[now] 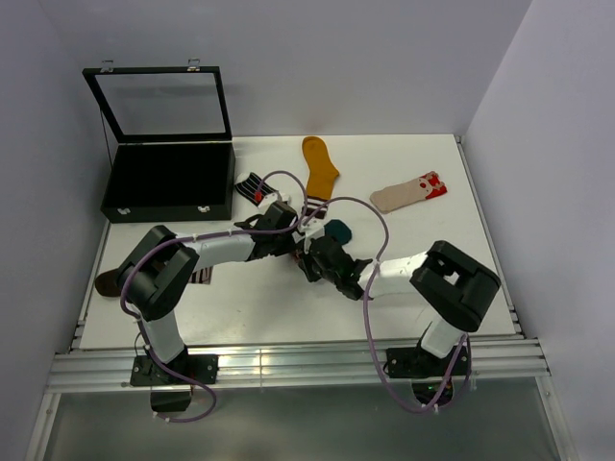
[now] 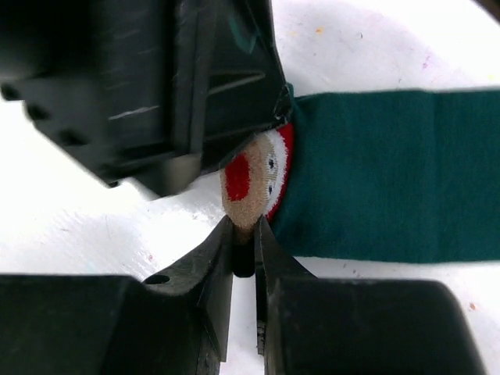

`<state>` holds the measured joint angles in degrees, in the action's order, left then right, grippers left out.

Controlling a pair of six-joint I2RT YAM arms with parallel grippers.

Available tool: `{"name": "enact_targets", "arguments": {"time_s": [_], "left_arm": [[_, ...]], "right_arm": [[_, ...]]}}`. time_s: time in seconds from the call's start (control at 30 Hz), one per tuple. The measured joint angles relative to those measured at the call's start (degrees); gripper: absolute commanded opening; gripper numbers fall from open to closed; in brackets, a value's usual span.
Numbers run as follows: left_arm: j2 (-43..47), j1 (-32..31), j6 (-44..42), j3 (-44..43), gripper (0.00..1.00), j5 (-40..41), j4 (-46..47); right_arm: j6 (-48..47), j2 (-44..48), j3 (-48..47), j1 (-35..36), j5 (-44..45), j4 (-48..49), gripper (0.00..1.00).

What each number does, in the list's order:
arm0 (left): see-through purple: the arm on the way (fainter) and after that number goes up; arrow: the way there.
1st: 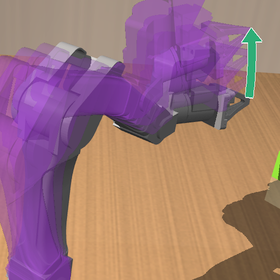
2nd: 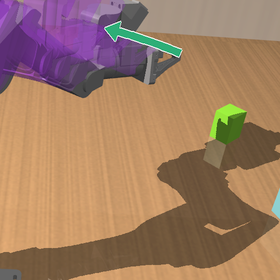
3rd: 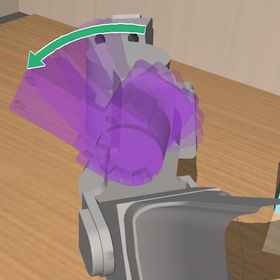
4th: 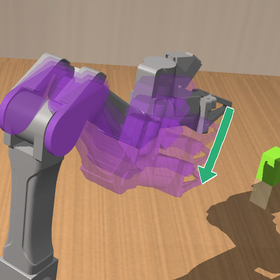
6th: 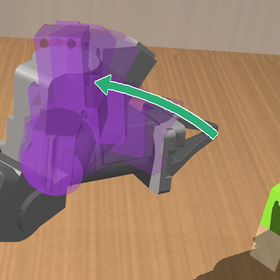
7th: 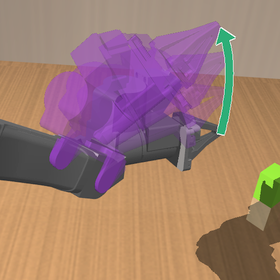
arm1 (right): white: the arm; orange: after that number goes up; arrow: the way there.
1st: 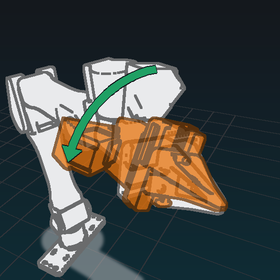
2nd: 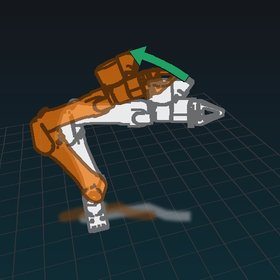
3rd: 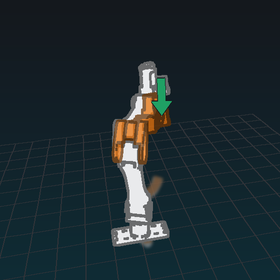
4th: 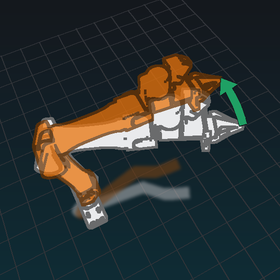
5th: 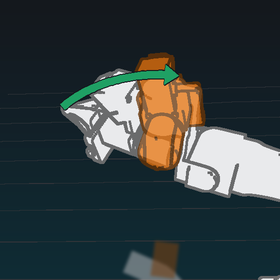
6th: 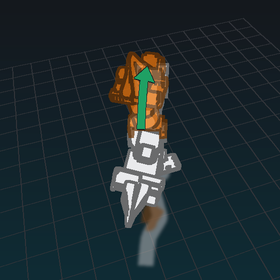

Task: Roll the socks
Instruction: Roll the sock at the center of the board.

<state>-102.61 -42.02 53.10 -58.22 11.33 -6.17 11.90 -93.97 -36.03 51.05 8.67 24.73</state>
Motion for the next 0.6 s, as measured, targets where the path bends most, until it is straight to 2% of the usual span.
{"name": "enact_targets", "arguments": {"time_s": [0.03,0.1,0.17,0.23,0.27,0.37,0.6], "left_arm": [[0.0,0.0,0.0,0.02,0.36,0.2,0.11],[0.07,0.0,-0.09,0.28,0.41,0.72,0.83],[0.44,0.02,-0.07,0.96,0.52,1.07,1.66],[1.38,0.02,-0.04,2.1,0.59,1.55,2.36],[2.03,0.02,-0.04,2.71,0.6,1.66,2.56],[4.15,0.0,-0.07,4.63,0.73,1.92,3.45],[8.41,0.07,-0.11,9.64,0.75,1.84,7.96]], "right_arm": [[0.85,0.0,0.2,-1.01,-1.33,0.28,0.03],[2.4,0.13,0.55,-3.19,-4.07,0.79,0.01],[4.37,0.55,0.92,-5.9,-7.72,0.96,0.01],[6.45,0.85,1.2,-8.41,-11.63,0.94,0.01],[7.39,0.9,1.25,-9.51,-13.7,0.87,0.0],[10.49,0.9,1.25,-12.59,-19.67,0.7,0.0],[18.88,-0.39,0.81,-19.87,-34.34,0.74,0.0]]}}
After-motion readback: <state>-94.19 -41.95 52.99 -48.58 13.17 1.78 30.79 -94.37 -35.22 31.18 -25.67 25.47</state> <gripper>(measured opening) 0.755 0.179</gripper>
